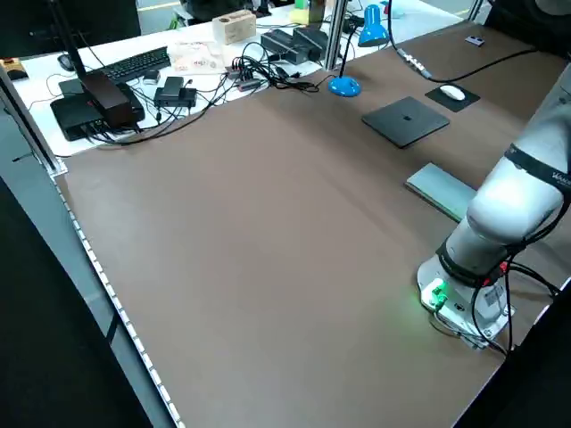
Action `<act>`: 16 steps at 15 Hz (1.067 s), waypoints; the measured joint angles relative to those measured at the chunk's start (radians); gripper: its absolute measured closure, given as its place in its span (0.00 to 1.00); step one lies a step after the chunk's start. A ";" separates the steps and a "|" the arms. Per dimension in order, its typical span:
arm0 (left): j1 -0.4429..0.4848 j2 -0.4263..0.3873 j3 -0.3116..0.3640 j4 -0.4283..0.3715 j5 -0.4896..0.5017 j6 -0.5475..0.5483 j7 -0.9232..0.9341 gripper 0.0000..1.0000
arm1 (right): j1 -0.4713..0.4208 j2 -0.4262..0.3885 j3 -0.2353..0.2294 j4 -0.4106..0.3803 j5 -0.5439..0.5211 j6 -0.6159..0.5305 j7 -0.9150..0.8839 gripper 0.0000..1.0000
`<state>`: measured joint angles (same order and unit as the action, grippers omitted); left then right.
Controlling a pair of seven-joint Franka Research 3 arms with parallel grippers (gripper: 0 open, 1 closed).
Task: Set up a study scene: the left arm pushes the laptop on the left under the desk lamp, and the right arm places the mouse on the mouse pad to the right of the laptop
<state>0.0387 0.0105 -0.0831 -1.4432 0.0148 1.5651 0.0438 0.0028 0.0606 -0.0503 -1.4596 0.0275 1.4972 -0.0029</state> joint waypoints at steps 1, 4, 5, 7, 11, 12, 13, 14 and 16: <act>0.000 -0.002 -0.003 0.000 -0.004 -0.004 -0.037 0.00 | 0.000 0.000 0.000 0.000 0.000 0.000 0.000 0.00; 0.009 -0.001 -0.045 -0.001 -0.009 -0.007 -0.128 0.00 | 0.000 0.000 0.000 0.000 0.000 0.000 0.000 0.00; 0.012 -0.001 -0.055 -0.001 -0.009 -0.007 -0.126 0.00 | 0.000 0.000 0.000 0.000 0.000 0.000 0.000 0.00; 0.019 -0.001 -0.056 -0.001 -0.009 -0.008 -0.110 0.00 | 0.000 0.000 0.000 0.000 0.000 0.000 0.000 0.00; 0.028 -0.001 -0.056 -0.001 -0.010 -0.008 -0.129 0.00 | 0.000 0.000 0.000 0.000 0.000 0.000 0.000 0.00; 0.028 -0.001 -0.057 -0.001 -0.011 -0.008 -0.156 0.00 | 0.000 0.000 0.000 0.000 0.000 0.000 0.000 0.00; 0.028 -0.001 -0.057 -0.001 -0.011 -0.008 -0.180 0.00 | 0.000 0.000 0.000 0.000 0.000 0.000 0.000 0.00; 0.028 -0.001 -0.057 0.000 -0.011 -0.008 -0.189 0.00 | 0.000 0.000 0.000 0.000 0.000 0.000 0.000 0.00; 0.028 -0.002 -0.058 0.001 -0.011 0.002 -0.188 0.00 | 0.000 0.000 0.000 0.000 0.000 0.000 0.000 0.00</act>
<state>0.0667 0.0086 -0.1407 -1.4420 0.0041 1.5675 -0.1445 0.0028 0.0606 -0.0499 -1.4595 0.0275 1.4971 -0.0031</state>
